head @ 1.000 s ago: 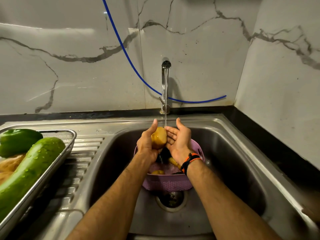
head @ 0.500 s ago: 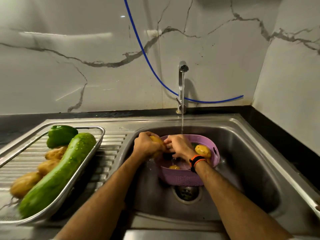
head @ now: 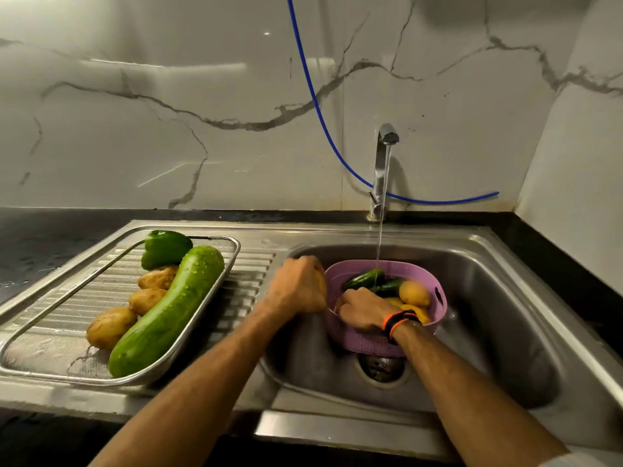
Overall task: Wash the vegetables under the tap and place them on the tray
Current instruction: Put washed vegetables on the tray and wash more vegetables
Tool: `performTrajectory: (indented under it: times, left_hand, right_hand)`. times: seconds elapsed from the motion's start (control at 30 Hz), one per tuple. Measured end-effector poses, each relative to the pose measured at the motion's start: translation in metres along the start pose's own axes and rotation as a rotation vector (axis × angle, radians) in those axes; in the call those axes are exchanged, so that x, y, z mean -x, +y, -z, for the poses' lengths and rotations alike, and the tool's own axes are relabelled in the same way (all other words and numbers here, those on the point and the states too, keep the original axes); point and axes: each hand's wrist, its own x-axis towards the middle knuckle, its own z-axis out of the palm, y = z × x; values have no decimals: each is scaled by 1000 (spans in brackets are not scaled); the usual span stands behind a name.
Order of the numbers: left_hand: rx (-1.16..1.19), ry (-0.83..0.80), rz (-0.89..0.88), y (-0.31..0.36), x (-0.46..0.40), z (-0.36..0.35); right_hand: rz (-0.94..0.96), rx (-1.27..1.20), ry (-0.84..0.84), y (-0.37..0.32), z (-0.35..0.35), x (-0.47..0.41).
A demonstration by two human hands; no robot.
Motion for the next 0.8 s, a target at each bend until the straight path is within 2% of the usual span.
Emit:
performTrajectory:
  times: [0.1, 0.17, 0.23, 0.33, 0.37, 0.43, 0.57, 0.63, 0.7, 0.8]
  left_hand:
    - [67, 182, -97, 12, -3, 29]
    - [93, 219, -117, 14, -3, 29]
    - [30, 135, -87, 10, 1, 10]
    - [-106, -110, 8, 2, 12, -24]
    - [-120, -137, 14, 0, 13, -28]
    - [-102, -68, -26, 2, 7, -20]
    - [32, 181, -126, 15, -6, 25]
    - [33, 213, -140, 18, -6, 30]
    - [-28, 137, -111, 15, -1, 15]
    - [-149, -104, -9, 5, 8, -20]
  right_hand:
    - [33, 31, -13, 0, -1, -2]
    - [41, 42, -10, 1, -2, -2]
    - [31, 35, -5, 1, -1, -3]
    - [17, 38, -1, 0, -2, -3]
    - [20, 42, 5, 1, -3, -5]
    - [22, 49, 14, 2, -4, -6]
    - [19, 45, 8, 2, -7, -10]
    - [3, 39, 3, 5, -7, -12]
    - [21, 36, -5, 6, -6, -13]
    - [17, 32, 4, 4, -5, -9]
